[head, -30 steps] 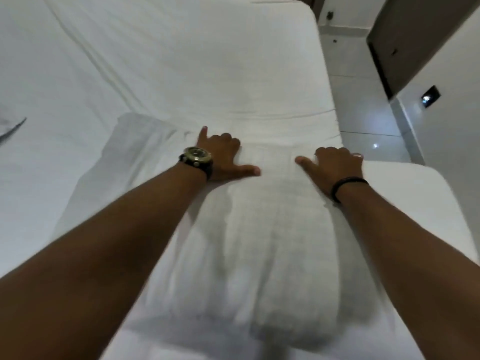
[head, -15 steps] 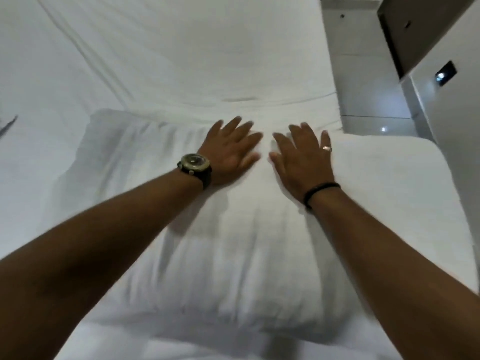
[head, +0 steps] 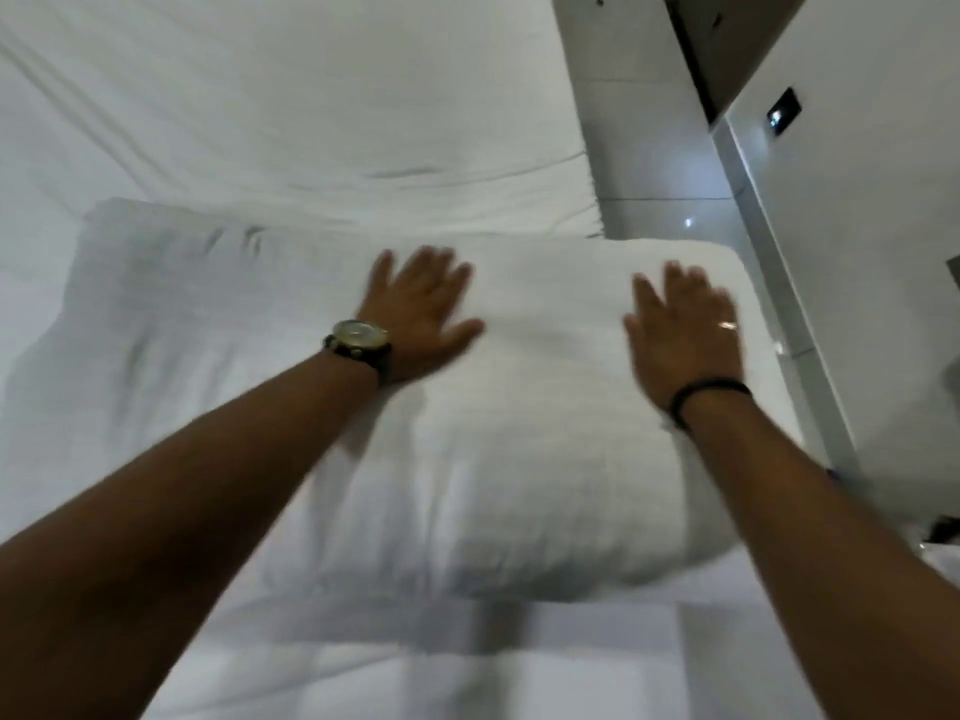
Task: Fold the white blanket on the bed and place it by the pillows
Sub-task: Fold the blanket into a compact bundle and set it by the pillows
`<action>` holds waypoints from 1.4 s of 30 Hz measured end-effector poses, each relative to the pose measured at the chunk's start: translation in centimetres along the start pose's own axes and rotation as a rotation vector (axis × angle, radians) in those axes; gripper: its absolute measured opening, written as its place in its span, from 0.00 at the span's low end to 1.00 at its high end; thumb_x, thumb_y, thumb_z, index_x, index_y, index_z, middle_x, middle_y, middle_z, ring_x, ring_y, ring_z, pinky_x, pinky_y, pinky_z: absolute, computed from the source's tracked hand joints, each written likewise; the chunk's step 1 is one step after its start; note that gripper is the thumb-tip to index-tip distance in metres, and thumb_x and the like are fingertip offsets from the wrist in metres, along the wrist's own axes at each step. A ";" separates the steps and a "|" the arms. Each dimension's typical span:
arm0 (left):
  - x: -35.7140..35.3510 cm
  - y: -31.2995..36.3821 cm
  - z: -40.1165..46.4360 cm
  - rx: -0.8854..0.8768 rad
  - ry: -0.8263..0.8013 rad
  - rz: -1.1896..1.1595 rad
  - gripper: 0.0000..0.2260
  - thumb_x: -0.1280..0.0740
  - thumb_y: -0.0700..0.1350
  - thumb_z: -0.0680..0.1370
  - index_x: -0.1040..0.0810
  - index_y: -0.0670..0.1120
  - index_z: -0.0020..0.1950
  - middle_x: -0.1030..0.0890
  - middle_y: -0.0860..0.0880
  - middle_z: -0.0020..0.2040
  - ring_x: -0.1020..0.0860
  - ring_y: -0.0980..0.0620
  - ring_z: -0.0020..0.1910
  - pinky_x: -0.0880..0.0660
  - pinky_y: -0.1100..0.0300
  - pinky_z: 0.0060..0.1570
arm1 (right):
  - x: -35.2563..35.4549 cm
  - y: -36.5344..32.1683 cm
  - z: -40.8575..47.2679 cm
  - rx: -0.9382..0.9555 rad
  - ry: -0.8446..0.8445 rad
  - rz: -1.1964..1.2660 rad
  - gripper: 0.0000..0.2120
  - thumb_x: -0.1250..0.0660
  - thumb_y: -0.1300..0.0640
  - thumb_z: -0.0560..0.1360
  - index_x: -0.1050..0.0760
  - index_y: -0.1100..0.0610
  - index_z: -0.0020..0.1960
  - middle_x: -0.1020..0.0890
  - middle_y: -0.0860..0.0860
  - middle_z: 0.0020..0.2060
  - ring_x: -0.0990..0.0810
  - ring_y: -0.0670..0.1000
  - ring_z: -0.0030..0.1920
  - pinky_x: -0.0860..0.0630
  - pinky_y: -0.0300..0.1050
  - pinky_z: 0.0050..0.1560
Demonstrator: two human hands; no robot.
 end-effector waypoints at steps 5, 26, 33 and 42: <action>0.1 -9.7 -5.0 0.261 -0.081 -0.022 0.45 0.61 0.74 0.72 0.52 0.47 0.80 0.53 0.44 0.81 0.56 0.44 0.79 0.58 0.46 0.76 | 2.0 1.8 -5.3 -0.140 0.152 0.096 0.23 0.46 0.52 0.81 0.39 0.50 0.76 0.48 0.60 0.78 0.51 0.65 0.77 0.51 0.72 0.70; -3.0 -10.1 -26.7 0.226 0.112 0.053 0.41 0.49 0.73 0.73 0.42 0.49 0.79 0.46 0.44 0.80 0.50 0.42 0.79 0.58 0.37 0.73 | -2.4 -21.8 -18.9 0.318 0.172 0.175 0.31 0.45 0.38 0.77 0.38 0.52 0.75 0.41 0.57 0.76 0.44 0.59 0.76 0.52 0.70 0.71; -3.7 -18.1 -30.0 0.522 0.092 -0.086 0.42 0.56 0.72 0.75 0.50 0.46 0.80 0.52 0.46 0.81 0.54 0.46 0.79 0.51 0.37 0.72 | -0.7 -21.5 -13.9 0.204 0.068 0.268 0.35 0.56 0.33 0.78 0.40 0.54 0.76 0.42 0.56 0.77 0.47 0.59 0.77 0.52 0.72 0.70; -1.9 -23.1 -32.4 1.077 0.520 -0.451 0.22 0.49 0.61 0.82 0.30 0.44 0.42 0.21 0.42 0.38 0.25 0.39 0.37 0.31 0.50 0.37 | 6.3 -51.0 -9.7 1.228 0.057 0.185 0.30 0.56 0.37 0.79 0.45 0.46 0.78 0.44 0.51 0.78 0.48 0.55 0.78 0.52 0.63 0.73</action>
Point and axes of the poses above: each hand's wrist, its own z-axis towards the middle knuckle, its own x-axis out of the back of the hand, y = z × x, the point moved 9 cm from there along z, towards the middle knuckle
